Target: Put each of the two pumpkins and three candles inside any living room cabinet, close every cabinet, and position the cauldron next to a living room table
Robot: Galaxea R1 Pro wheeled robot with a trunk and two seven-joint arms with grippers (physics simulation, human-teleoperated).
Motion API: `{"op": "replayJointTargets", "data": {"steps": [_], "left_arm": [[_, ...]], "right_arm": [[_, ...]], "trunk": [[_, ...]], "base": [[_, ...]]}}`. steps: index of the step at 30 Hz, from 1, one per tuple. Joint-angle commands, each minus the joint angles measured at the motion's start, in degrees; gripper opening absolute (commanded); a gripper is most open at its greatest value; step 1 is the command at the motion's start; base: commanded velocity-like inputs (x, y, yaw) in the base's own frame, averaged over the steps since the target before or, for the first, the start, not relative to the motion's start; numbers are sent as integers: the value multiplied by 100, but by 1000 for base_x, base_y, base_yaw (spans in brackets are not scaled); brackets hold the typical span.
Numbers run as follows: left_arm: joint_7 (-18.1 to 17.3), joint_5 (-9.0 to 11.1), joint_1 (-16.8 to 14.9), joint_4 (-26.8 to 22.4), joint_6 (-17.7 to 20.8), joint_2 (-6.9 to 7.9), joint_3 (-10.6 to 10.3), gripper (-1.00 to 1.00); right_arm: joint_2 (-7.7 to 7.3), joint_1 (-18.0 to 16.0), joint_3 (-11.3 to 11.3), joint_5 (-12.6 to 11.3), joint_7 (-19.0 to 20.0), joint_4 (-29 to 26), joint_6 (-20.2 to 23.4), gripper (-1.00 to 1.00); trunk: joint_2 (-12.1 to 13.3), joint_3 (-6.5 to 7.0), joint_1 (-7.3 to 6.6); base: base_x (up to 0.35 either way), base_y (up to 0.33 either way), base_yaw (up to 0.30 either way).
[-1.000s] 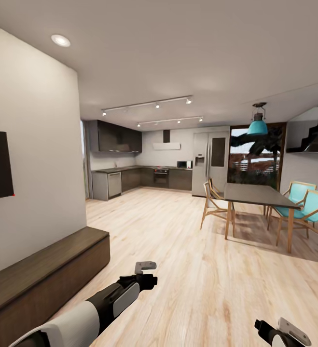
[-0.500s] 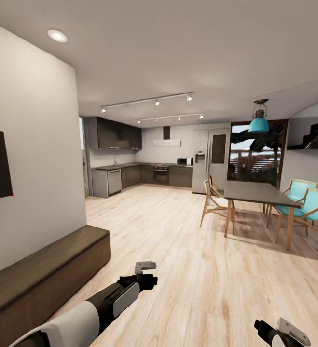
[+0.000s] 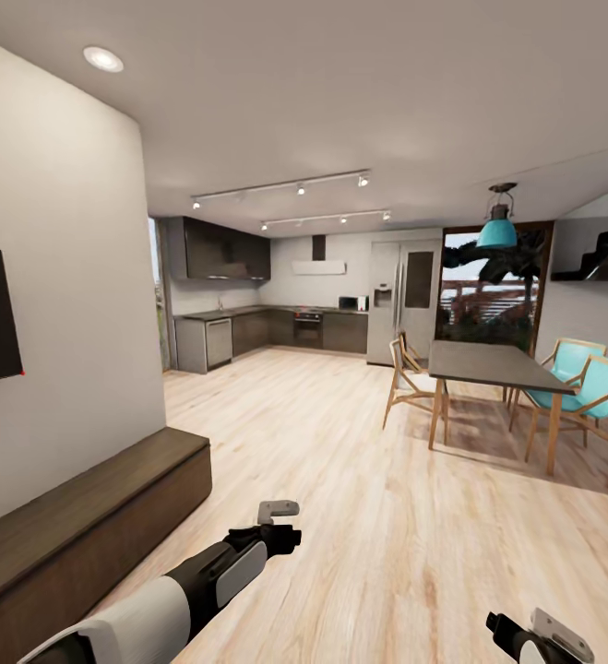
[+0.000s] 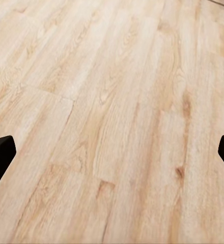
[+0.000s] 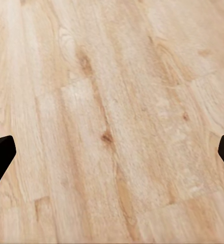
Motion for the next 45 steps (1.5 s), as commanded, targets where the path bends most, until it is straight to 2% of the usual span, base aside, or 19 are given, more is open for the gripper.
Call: {"op": "replayJointTargets", "data": {"steps": [1,28,45], "left_arm": [[46,45,-9,-11,5,4,-41,100],[47,45,-4,-9,5,4,-43,100],[54,39,-4,-2,5,13,-43,100]], "right_arm": [[0,-3,2,-55,-31,5,23,100],[18,-2,12,-45,-24,70,-22,100],[9,-1,78,39,-14,420,-64,100]], "trunk": [[36,1,-22],[1119,231,-615],[1119,210,-615]], "base": [[0,0,0],[0,0,0],[0,0,0]]}}
